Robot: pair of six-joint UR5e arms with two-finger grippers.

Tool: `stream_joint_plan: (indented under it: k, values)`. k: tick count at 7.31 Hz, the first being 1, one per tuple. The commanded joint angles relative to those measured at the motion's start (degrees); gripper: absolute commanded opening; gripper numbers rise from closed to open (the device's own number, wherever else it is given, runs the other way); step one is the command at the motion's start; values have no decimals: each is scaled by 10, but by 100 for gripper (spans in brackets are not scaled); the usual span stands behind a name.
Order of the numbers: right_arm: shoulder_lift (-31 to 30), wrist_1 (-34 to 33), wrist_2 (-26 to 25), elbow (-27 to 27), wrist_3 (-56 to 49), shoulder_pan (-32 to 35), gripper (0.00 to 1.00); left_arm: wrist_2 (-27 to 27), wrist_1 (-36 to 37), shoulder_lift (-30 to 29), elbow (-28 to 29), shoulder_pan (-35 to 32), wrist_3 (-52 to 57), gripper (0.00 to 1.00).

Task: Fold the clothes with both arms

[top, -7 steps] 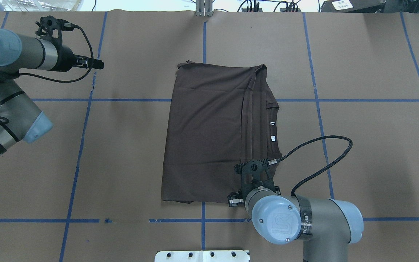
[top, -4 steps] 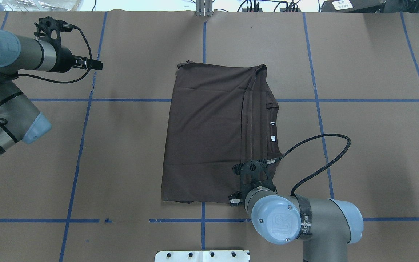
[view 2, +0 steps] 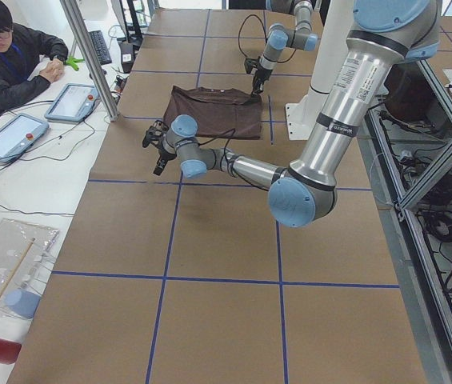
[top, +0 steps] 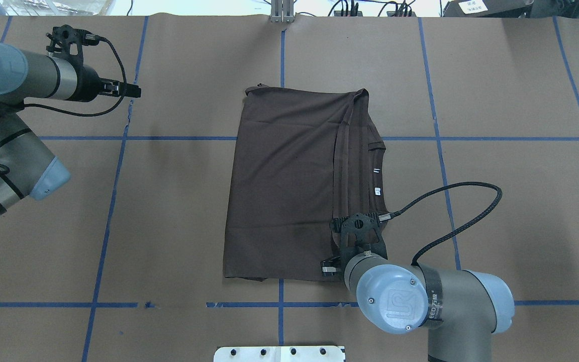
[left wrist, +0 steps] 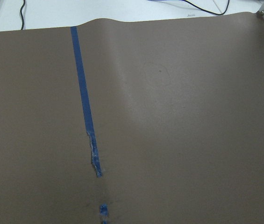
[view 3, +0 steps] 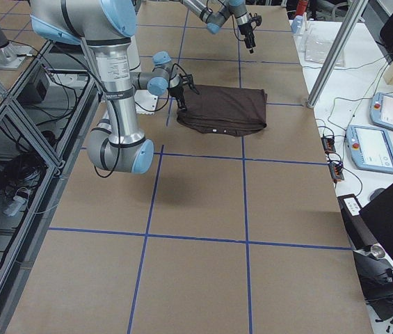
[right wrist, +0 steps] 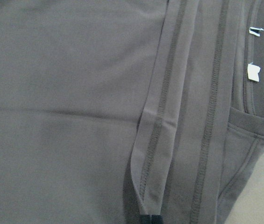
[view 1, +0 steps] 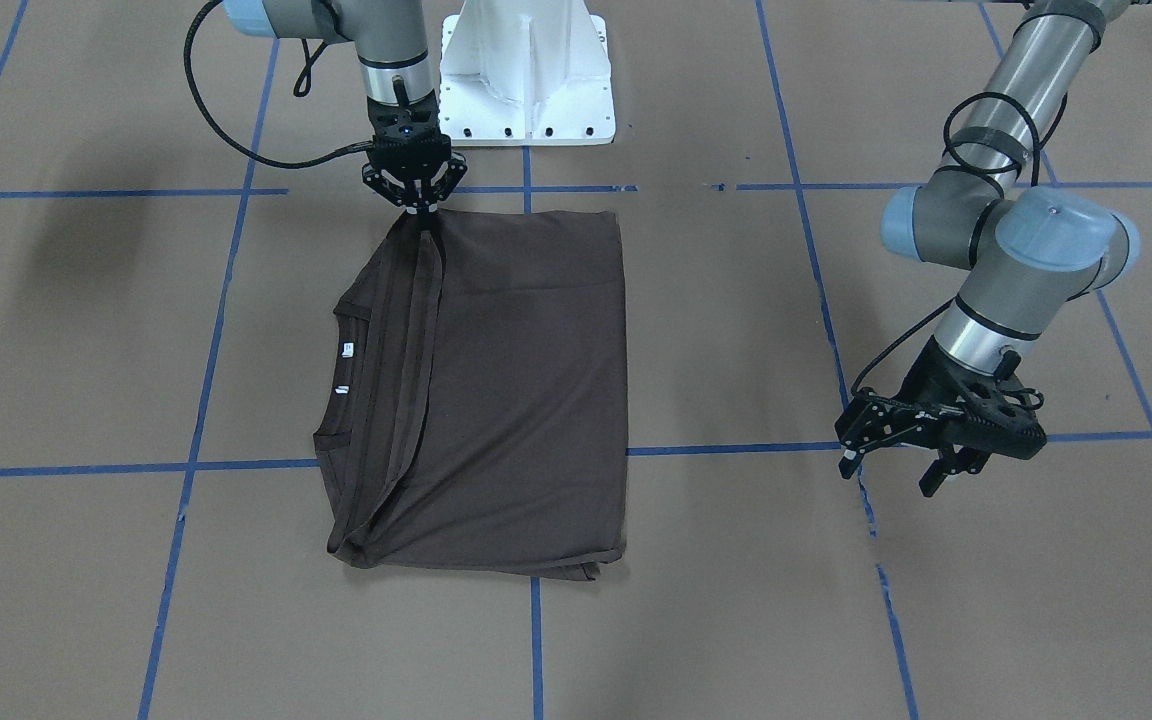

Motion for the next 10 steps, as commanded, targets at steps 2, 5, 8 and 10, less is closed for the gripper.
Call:
stream_joint_plan:
  k: [2, 5, 8, 10]
  values:
    - [-53, 0, -17, 27, 142, -35, 0, 1, -1, -1, 0, 1, -3, 100]
    - [-67, 0, -31, 40, 169, -55, 69, 1, -1, -1, 0, 1, -3, 100]
    - [-67, 31, -17, 79, 128, -28, 100, -3, 7, -1, -22, 1, -3, 100]
    - [-148, 213, 61, 81, 111, 28, 100, -21, 7, 4, -73, 35, -45, 100]
